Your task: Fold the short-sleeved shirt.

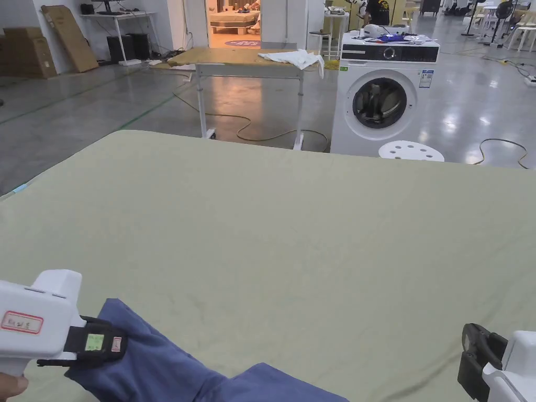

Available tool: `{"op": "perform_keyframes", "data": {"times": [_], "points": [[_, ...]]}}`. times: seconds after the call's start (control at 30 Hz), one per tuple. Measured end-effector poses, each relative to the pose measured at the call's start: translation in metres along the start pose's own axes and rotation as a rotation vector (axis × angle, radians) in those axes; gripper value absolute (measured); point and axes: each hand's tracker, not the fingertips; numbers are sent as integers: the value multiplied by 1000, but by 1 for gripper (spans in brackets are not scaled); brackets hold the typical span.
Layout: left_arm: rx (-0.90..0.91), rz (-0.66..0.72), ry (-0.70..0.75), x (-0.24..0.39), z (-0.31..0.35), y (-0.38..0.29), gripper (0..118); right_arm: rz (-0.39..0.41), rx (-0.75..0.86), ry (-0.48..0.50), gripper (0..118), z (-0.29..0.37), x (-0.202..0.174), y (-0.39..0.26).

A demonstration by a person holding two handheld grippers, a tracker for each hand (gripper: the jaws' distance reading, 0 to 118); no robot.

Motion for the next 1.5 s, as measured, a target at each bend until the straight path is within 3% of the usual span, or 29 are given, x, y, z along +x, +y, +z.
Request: {"op": "perform_keyframes", "data": {"times": [0.47,0.93,1.0,1.1,1.13,1.3,1.4,1.43,1.5], "points": [[-123,-283,-95,133,-52,-26,11,8,-27,-23,0,5,9,-15],[-229,-343,-28,202,-161,-67,12,-7,-39,-50,0,14,19,-22],[-235,-308,-41,196,-165,-67,23,-9,-41,-52,0,14,19,-22],[-219,-210,-204,183,-155,-60,67,-7,-45,-55,0,15,20,-22],[-215,-183,-253,179,-149,-57,70,-7,-46,-56,0,15,20,-23],[-124,-162,-303,162,-115,-41,68,-12,-52,-62,0,16,22,-24],[-113,-151,-301,155,-115,-39,56,-13,-54,-65,0,16,22,-25],[-121,-146,-293,154,-120,-40,51,-13,-55,-64,0,16,22,-26],[-172,-135,-283,154,-135,-46,22,-14,-57,-64,0,16,22,-27]]}}
